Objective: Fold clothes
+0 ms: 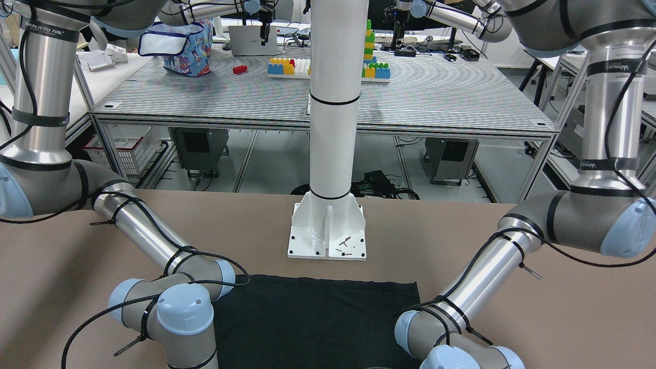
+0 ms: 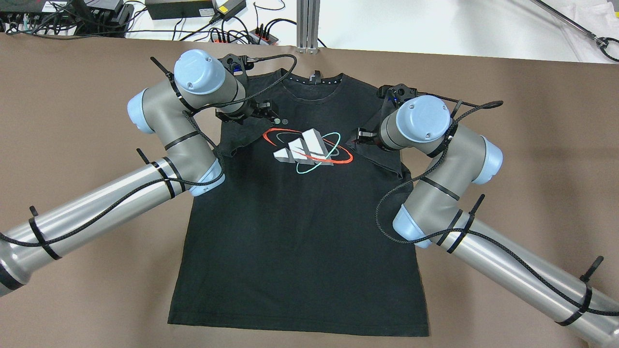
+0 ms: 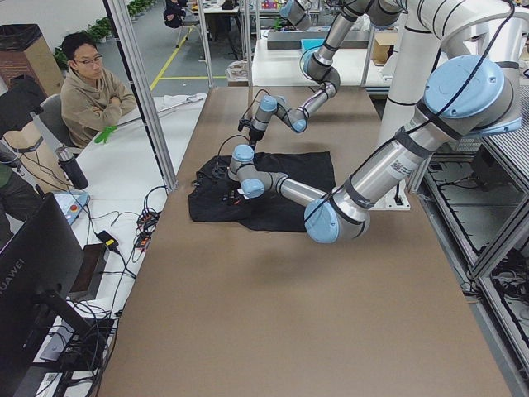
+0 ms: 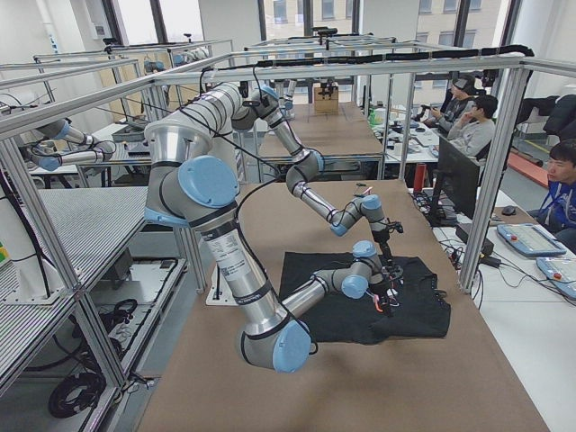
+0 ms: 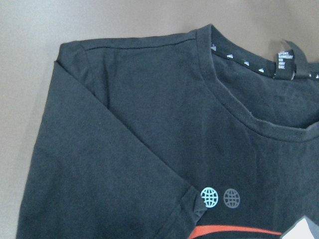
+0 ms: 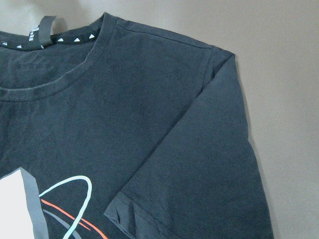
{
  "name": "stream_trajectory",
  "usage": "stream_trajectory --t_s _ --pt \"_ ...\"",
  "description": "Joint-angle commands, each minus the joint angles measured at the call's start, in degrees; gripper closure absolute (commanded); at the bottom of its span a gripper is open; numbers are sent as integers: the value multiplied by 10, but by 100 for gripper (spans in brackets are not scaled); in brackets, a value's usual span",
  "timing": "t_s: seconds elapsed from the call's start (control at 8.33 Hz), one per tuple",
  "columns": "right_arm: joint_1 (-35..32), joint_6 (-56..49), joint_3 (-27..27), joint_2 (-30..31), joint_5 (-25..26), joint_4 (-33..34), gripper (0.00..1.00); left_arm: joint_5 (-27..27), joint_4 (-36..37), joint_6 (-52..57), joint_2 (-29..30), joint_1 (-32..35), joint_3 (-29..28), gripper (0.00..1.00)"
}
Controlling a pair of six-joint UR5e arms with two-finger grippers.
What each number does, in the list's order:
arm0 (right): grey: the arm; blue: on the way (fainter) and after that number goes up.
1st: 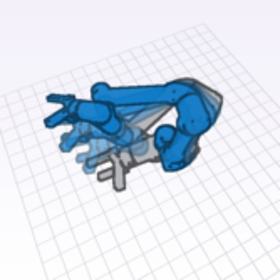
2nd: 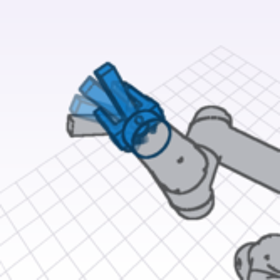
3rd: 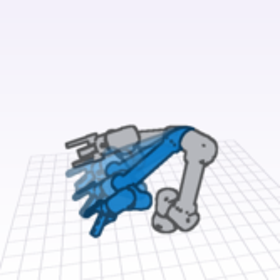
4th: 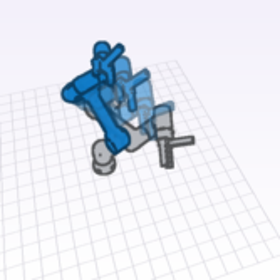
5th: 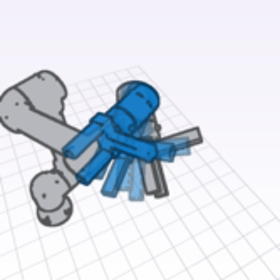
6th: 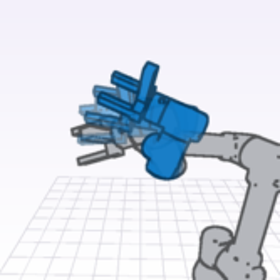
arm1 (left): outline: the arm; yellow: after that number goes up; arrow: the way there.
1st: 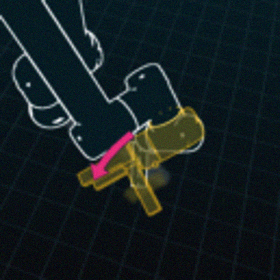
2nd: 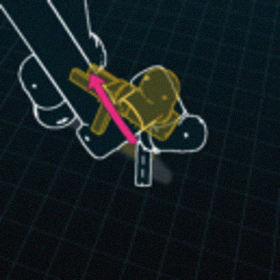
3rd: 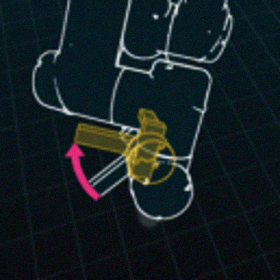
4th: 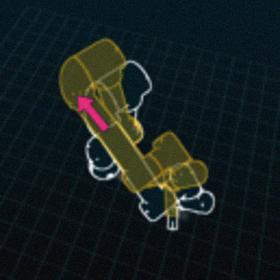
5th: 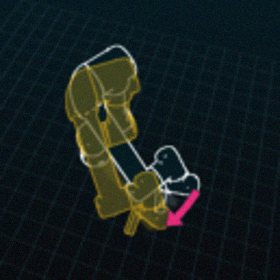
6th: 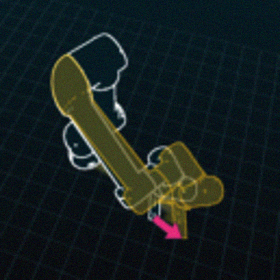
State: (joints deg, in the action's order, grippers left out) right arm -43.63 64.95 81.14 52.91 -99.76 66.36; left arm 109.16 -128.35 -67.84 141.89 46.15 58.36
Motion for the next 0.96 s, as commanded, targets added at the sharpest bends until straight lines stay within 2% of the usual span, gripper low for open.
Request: stream_trajectory --t_s 0.0,0.24,0.6,0.84 --pt "0 0 -1 0 0 0 5 -3 -5 -22 -55 -18 67 0" --pt "1 0 0 1 0 0 5 -24 -6 -41 -89 -39 102 0" --pt "14 0 0 1 1 -3 5 -25 -4 -42 -109 -42 130 0" --pt "20 5 3 3 0 -12 5 -22 1 -43 -165 -42 208 0"
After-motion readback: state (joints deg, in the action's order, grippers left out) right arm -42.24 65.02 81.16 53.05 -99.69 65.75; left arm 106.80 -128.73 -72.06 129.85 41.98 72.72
